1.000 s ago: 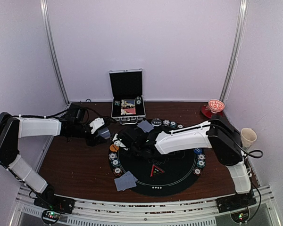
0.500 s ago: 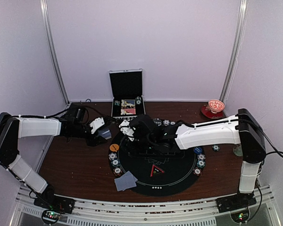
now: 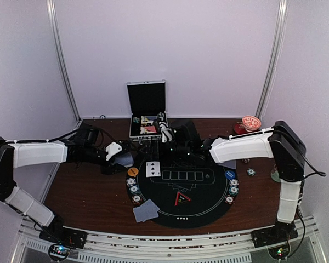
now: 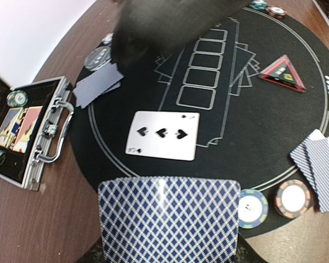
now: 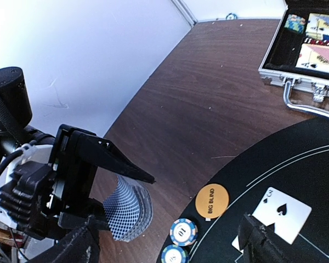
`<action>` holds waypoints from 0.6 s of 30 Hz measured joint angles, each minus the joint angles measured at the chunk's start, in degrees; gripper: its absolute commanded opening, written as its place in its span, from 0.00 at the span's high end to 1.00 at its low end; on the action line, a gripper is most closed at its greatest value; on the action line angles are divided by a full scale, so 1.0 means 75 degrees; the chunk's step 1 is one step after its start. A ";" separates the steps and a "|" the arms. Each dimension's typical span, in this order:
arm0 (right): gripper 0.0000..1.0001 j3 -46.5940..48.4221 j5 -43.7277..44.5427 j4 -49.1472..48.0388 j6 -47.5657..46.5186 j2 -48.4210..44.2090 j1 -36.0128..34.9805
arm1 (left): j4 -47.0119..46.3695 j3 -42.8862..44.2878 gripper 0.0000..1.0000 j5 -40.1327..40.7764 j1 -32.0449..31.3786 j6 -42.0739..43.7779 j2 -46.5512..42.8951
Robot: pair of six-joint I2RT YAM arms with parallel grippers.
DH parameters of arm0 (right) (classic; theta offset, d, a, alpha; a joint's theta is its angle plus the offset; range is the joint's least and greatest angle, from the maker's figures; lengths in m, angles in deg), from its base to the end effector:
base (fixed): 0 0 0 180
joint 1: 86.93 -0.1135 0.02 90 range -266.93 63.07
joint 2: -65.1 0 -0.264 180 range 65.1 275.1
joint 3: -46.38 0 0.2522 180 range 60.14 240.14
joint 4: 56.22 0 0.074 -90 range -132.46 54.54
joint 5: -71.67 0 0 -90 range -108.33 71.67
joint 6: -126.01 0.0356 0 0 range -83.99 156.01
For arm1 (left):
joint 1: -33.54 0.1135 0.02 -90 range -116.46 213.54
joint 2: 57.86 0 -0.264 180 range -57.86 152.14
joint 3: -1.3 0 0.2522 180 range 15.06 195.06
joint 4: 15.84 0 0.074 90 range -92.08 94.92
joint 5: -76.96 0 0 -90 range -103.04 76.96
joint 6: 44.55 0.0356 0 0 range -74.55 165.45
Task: Distribute texas hold em gaming equipment
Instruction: Flop the poker card in the community card area, then pick up the poker card from the face-down deck piles.
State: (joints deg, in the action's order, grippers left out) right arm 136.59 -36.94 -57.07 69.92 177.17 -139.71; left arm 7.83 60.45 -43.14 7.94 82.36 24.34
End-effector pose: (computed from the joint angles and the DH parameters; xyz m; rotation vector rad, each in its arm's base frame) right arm 0.2655 0.3683 0.2256 -0.5893 2.0745 1.2661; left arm 0.2521 -0.1406 0.2000 1.3995 1.8342 -0.5242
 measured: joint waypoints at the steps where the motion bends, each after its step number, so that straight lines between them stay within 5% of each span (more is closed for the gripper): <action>1: 0.13 0.0000 -0.0163 -0.0154 0.0163 0.0111 0.0023 | 0.0044 -0.0032 0.44 -0.0044 -0.0041 0.0055 -0.0044; 18: 0.26 0.0487 -0.1760 -0.0921 0.1338 0.1233 -0.0160 | 0.0326 -0.0169 0.44 -0.0251 -0.0350 0.0583 -0.0189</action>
State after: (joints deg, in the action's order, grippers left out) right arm 140.24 -50.14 -63.98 79.95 186.42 -140.91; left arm 10.28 59.18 -45.02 5.31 86.73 22.92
